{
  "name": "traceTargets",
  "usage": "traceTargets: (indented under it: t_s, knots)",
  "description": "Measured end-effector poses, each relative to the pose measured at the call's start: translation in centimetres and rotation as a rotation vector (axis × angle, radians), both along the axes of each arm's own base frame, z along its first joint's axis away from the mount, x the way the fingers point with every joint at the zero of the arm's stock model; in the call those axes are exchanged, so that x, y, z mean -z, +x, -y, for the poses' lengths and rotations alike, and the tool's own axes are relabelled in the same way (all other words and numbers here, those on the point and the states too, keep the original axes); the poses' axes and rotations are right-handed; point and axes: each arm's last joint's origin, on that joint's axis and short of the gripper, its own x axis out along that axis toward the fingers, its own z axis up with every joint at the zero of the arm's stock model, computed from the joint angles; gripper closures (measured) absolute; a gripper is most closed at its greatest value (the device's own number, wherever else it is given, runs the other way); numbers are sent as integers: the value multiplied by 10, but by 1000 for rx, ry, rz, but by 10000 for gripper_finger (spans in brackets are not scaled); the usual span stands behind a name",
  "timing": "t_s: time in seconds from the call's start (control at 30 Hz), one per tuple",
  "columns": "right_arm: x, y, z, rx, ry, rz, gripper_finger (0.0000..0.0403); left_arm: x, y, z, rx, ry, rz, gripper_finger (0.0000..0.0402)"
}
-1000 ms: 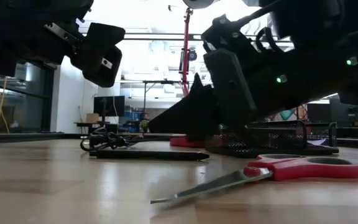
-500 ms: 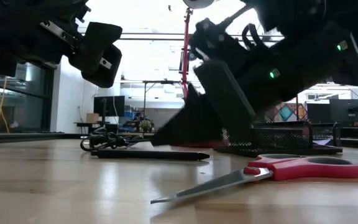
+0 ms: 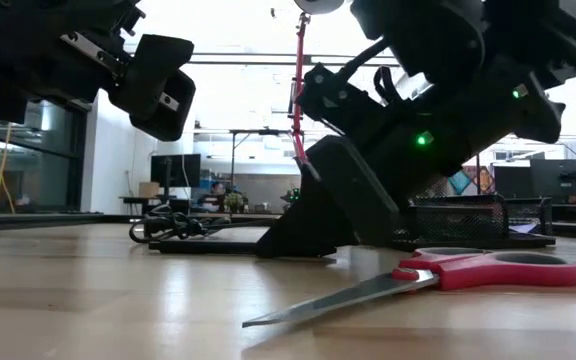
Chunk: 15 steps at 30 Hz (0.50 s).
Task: Pick and place office supplies into organizer
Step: Put the black pen into the desk organizer
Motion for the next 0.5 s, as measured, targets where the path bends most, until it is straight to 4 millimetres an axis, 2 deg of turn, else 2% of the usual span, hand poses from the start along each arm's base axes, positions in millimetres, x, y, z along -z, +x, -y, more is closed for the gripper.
traceTargets:
  t_s: [0.3, 0.5]
  knots:
    - [5, 4, -4, -93, -71, 44, 296, 0, 0, 0, -1, -8, -2, 218]
    - [16, 11, -6, -170, -56, 145, 294, 0, 0, 0, 9, -13, -4, 218]
